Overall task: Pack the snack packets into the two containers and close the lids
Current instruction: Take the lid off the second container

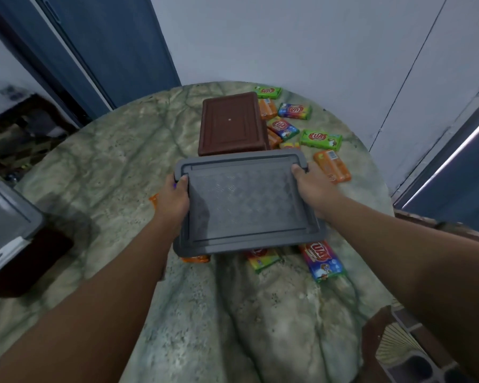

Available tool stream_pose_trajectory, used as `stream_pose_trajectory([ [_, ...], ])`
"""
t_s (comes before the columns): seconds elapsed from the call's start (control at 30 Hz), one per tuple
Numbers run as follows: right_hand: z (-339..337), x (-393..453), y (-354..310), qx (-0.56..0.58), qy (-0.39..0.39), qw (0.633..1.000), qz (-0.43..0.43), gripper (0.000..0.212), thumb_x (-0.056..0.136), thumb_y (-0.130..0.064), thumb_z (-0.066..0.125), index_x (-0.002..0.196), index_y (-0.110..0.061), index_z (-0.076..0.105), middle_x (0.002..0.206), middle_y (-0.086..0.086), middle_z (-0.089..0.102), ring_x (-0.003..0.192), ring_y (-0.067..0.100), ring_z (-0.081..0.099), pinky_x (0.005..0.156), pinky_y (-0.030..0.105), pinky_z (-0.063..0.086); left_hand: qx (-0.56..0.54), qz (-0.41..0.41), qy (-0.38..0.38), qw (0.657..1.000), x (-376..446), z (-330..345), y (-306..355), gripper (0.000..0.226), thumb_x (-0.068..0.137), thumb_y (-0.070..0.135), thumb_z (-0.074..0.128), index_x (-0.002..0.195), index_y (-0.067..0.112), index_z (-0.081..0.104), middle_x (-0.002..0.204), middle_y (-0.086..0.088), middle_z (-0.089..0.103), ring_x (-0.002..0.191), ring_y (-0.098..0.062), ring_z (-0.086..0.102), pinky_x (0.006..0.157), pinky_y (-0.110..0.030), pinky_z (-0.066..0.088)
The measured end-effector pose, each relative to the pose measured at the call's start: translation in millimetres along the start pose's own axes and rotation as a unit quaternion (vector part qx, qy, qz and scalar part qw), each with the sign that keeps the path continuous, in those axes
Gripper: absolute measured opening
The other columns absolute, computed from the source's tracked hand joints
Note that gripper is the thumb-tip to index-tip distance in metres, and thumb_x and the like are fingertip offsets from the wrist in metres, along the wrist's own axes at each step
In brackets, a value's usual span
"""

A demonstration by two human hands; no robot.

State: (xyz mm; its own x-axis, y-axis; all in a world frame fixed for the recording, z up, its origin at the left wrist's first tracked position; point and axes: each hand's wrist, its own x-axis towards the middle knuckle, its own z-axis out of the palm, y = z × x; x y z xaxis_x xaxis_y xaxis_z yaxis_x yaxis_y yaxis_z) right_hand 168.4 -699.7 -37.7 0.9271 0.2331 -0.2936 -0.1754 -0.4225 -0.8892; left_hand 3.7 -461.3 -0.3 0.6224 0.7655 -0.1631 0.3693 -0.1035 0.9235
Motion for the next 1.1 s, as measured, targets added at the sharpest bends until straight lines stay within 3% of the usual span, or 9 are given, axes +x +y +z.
stream_pose_trajectory([
  [0.07, 12, -11, 0, 0.014, -0.006, 1.000, 0.006, 0.043, 0.100, -0.052, 0.047, 0.129, -0.021, 0.057, 0.119, 0.004, 0.066, 0.110, 0.028, 0.063, 0.101, 0.049, 0.050, 0.013, -0.005, 0.012, 1.000, -1, -11, -6, 0.037, 0.108, 0.038, 0.042, 0.137, 0.019, 0.054, 0.123, -0.004, 0.063, 0.110, -0.025, 0.063, 0.088, -0.041, 0.053],
  [0.2, 34, -31, 6, 0.016, -0.014, 1.000, 0.012, 0.050, 0.095, -0.060, 0.044, 0.128, -0.024, 0.055, 0.120, 0.003, 0.066, 0.109, 0.029, 0.063, 0.100, 0.051, 0.051, 0.032, 0.005, 0.004, 0.999, -3, -35, -19, 0.035, 0.109, 0.037, 0.038, 0.135, 0.020, 0.054, 0.115, -0.002, 0.063, 0.097, -0.017, 0.064, 0.075, -0.032, 0.049],
  [0.3, 52, -47, 15, 0.009, -0.007, 1.000, 0.020, 0.056, 0.097, -0.060, 0.044, 0.136, -0.020, 0.050, 0.126, 0.007, 0.063, 0.115, 0.031, 0.060, 0.102, 0.051, 0.048, 0.049, 0.010, -0.001, 0.999, -5, -54, -34, 0.035, 0.108, 0.039, 0.038, 0.132, 0.018, 0.053, 0.120, -0.005, 0.062, 0.107, -0.025, 0.062, 0.086, -0.041, 0.051],
  [0.4, 75, -70, 22, -0.003, 0.016, 1.000, 0.024, 0.066, 0.086, -0.069, 0.044, 0.132, -0.023, 0.052, 0.125, 0.008, 0.064, 0.115, 0.032, 0.060, 0.103, 0.051, 0.048, 0.071, 0.027, -0.003, 0.997, -10, -80, -54, 0.035, 0.108, 0.038, 0.039, 0.131, 0.016, 0.053, 0.121, -0.007, 0.061, 0.110, -0.028, 0.060, 0.096, -0.047, 0.050],
  [0.6, 134, -130, 26, -0.011, 0.050, 0.998, 0.025, 0.044, 0.100, -0.053, 0.048, 0.122, -0.016, 0.055, 0.117, 0.007, 0.064, 0.110, 0.029, 0.060, 0.100, 0.044, 0.047, 0.089, 0.022, -0.013, 0.996, -19, -144, -92, 0.031, 0.105, 0.041, 0.040, 0.125, 0.021, 0.053, 0.115, -0.004, 0.062, 0.107, -0.027, 0.060, 0.096, -0.048, 0.050],
  [0.73, 164, -158, 34, -0.019, 0.037, 0.998, 0.039, 0.049, 0.100, -0.054, 0.047, 0.130, -0.016, 0.053, 0.124, 0.006, 0.062, 0.119, 0.028, 0.056, 0.106, 0.047, 0.045, 0.071, 0.001, -0.020, 0.997, -28, -177, -117, 0.046, 0.087, 0.060, 0.065, 0.119, 0.029, 0.055, 0.107, 0.006, 0.067, 0.099, -0.018, 0.067, 0.089, -0.040, 0.056],
  [0.87, 186, -178, 32, -0.020, 0.028, 0.998, 0.045, 0.046, 0.102, -0.050, 0.049, 0.131, -0.013, 0.052, 0.125, 0.010, 0.061, 0.119, 0.029, 0.056, 0.105, 0.043, 0.044, 0.063, -0.008, -0.022, 0.998, -27, -202, -139, 0.065, 0.062, 0.070, 0.081, 0.111, 0.036, 0.056, 0.104, 0.009, 0.071, 0.094, -0.015, 0.070, 0.089, -0.045, 0.058],
  [1.03, 208, -198, 32, -0.053, -0.008, 0.998, 0.041, 0.064, 0.083, -0.065, 0.047, 0.123, -0.016, 0.060, 0.118, 0.004, 0.066, 0.112, 0.028, 0.061, 0.102, 0.042, 0.048, 0.064, -0.022, -0.043, 0.997, -34, -236, -154, 0.063, 0.072, 0.056, 0.084, 0.123, 0.031, 0.056, 0.112, 0.008, 0.069, 0.098, -0.012, 0.068, 0.089, -0.037, 0.058],
  [1.1, 216, -208, 37, -0.056, -0.040, 0.997, 0.040, 0.040, 0.093, -0.053, 0.051, 0.113, -0.021, 0.064, 0.108, 0.001, 0.068, 0.103, 0.024, 0.063, 0.095, 0.038, 0.049, 0.074, -0.024, -0.056, 0.995, -30, -251, -161, 0.069, 0.069, 0.059, 0.085, 0.126, 0.031, 0.057, 0.114, 0.009, 0.069, 0.101, -0.013, 0.068, 0.090, -0.038, 0.058],
])
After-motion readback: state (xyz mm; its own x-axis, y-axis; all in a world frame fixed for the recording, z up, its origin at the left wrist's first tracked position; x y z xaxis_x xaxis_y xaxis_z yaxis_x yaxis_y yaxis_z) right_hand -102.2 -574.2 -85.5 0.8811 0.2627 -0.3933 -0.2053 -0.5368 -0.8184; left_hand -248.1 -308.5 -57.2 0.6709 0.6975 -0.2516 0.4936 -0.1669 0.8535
